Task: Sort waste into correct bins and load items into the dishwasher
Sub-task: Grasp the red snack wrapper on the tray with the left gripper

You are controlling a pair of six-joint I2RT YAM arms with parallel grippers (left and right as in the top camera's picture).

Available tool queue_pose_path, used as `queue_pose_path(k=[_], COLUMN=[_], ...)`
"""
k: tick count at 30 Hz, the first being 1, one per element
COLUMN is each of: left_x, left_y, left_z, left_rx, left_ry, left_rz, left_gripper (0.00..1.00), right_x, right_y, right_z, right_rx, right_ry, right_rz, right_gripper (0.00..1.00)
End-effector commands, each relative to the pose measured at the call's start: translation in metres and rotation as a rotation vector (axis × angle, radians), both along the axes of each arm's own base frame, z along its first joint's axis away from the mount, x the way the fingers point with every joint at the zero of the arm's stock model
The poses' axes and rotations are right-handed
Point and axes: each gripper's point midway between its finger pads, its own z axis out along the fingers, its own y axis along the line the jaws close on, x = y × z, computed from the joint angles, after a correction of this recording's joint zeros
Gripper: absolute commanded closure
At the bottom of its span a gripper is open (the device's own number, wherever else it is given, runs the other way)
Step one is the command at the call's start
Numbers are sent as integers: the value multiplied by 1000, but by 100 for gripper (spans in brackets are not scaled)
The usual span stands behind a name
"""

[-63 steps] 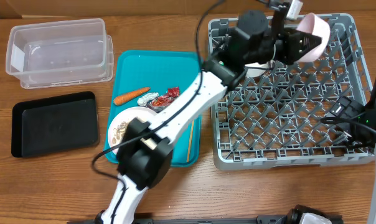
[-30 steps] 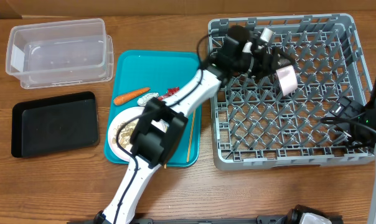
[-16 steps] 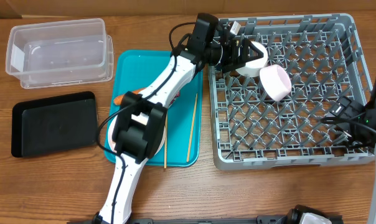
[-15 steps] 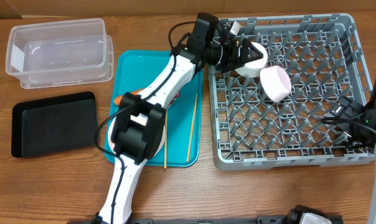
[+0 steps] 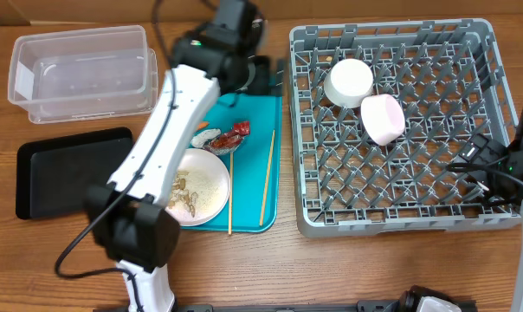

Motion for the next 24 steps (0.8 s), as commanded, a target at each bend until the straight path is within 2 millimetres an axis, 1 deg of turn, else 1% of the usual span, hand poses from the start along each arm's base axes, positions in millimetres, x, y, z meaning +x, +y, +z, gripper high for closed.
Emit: queue_pose_path(k=[1, 4, 7, 11, 19, 22, 24], left_x=[-16, -31, -32, -29, -36, -38, -36], left_y=[49, 61, 67, 61, 46, 41, 42], left_z=[5, -8, -22, -49, -126, -148, -158], left_rx=[141, 172, 215, 242, 327, 347, 374], left_ry=[36, 132, 163, 198, 363, 401, 404], left_rz=[59, 77, 82, 60, -44, -63, -66], left_gripper=[0, 0, 0, 0, 0, 3, 9], right_x=[2, 2, 4, 4, 4, 4, 4], right_y=[-2, -1, 0, 0, 1, 1, 1], right_z=[10, 9, 9, 9, 9, 9, 9], right_rx=[-7, -2, 5, 5, 7, 7, 7], right_ry=[-39, -40, -46, -45, -47, -47, -47], right_rz=[-15, -13, -10, -10, -9, -9, -9], right_gripper=[0, 0, 0, 0, 0, 0, 0])
